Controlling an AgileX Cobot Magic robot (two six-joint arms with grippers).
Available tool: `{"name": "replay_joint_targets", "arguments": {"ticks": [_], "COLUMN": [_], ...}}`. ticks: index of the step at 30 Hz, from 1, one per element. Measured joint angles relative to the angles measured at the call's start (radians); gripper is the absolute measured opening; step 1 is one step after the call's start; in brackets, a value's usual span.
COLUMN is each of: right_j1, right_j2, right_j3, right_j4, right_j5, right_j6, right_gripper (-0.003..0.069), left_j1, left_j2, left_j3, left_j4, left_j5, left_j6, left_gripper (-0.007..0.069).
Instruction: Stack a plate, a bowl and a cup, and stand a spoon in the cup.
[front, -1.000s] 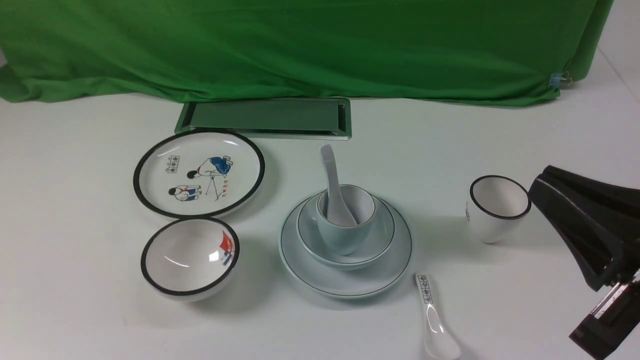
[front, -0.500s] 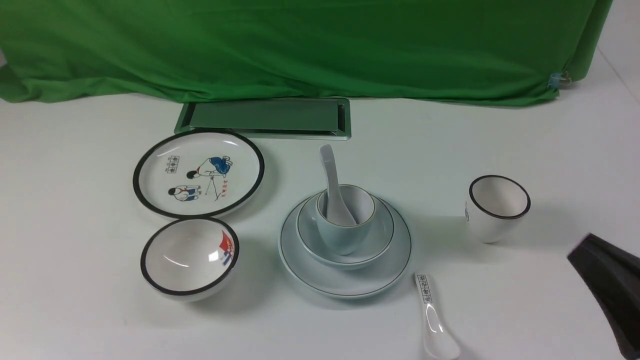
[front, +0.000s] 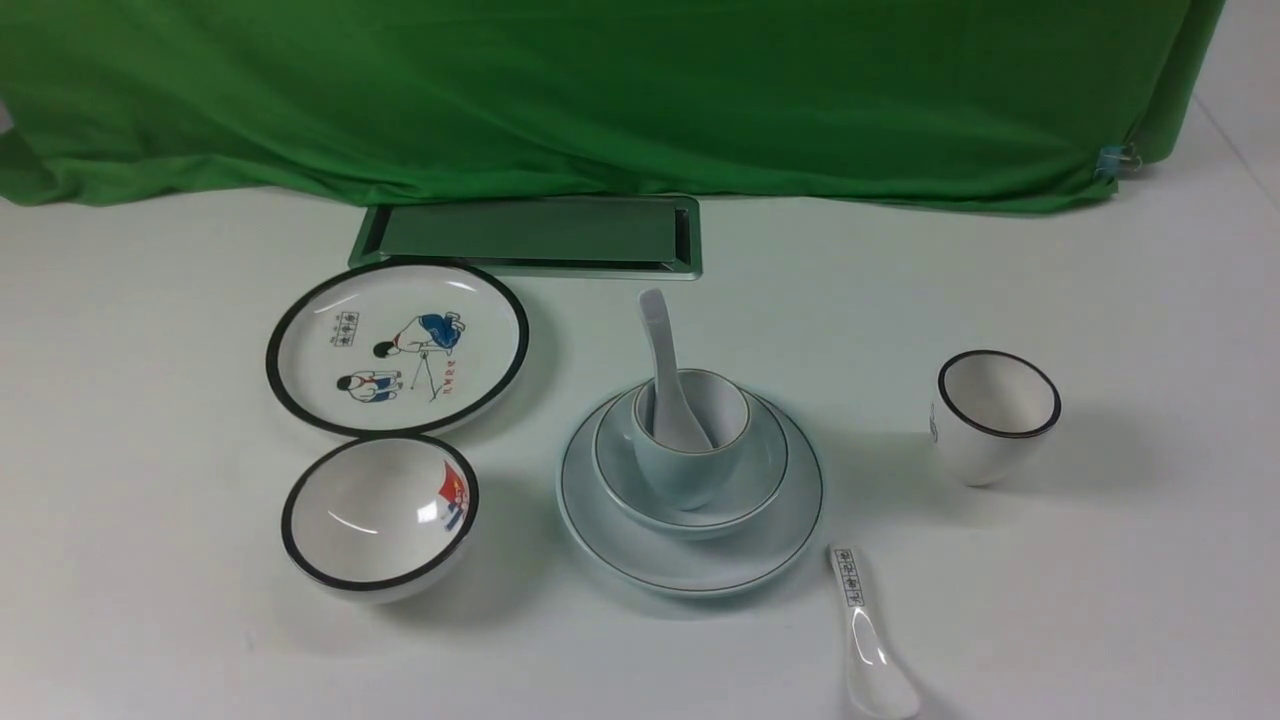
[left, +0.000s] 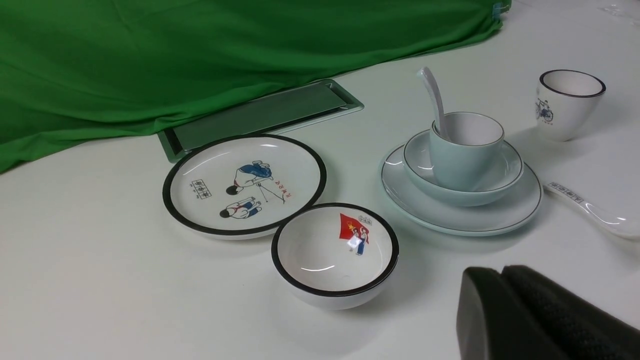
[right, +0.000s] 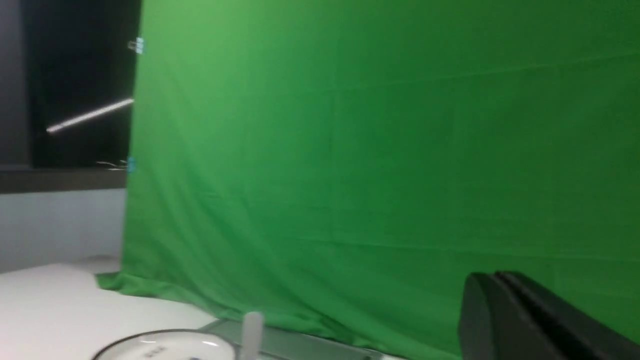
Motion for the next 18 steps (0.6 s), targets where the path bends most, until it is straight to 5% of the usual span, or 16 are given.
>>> {"name": "replay_joint_targets", "arguments": {"ticks": [12,18], "right_j1": [-0.531,-0.682], "right_j2": [-0.102,-0.224], "right_j3": [0.001,0.001], "right_j4": [-0.285,-0.420], "right_j5": [0.338,0.596], "right_j6": [0.322,0.456], "right_gripper": [0.0007,0.0007], "left_j1": [0.000,0.000], "left_j2": [0.000,0.000], "left_j3": [0.000,0.000], "left_j4": [0.000,0.000], "left_j5": [0.000,0.000], "left_j6": [0.000,0.000], "left_gripper": [-0.0029,-0.0029]}}
